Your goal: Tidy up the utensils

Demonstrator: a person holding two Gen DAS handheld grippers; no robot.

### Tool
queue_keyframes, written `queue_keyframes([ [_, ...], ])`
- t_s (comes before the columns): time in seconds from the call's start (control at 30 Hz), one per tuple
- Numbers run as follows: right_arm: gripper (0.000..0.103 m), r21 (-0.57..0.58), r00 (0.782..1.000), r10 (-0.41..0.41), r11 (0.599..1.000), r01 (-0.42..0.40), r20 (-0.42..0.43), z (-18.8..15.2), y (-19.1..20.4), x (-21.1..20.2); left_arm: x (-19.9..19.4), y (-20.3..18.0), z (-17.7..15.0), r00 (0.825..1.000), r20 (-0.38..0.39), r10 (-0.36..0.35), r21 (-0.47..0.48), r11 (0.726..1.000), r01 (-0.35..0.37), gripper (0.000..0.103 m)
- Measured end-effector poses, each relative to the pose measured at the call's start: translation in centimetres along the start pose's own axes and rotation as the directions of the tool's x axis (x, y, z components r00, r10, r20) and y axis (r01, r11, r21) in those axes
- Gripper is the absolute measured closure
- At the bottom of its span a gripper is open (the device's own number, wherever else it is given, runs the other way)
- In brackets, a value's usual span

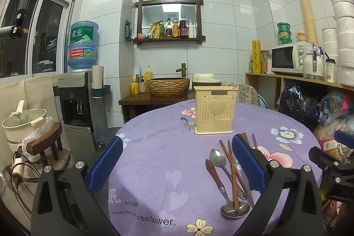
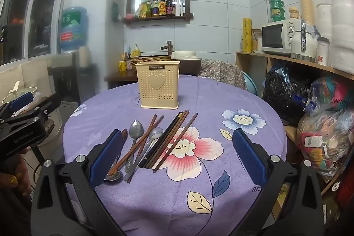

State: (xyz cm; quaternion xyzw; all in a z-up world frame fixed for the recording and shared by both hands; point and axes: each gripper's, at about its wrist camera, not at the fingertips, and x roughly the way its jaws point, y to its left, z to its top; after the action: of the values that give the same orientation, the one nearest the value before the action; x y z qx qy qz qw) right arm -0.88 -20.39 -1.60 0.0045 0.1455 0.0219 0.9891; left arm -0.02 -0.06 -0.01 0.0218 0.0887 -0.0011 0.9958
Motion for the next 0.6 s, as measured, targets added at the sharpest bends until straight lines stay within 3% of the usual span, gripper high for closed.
queue_keyframes([
  [0.6,0.005,0.014,1.0,0.003,1.0,-0.003,-0.006,-0.06,-0.22,0.22,0.24,-0.09,-0.16,1.0,-0.017,-0.004,-0.009,1.0,0.004,0.005],
])
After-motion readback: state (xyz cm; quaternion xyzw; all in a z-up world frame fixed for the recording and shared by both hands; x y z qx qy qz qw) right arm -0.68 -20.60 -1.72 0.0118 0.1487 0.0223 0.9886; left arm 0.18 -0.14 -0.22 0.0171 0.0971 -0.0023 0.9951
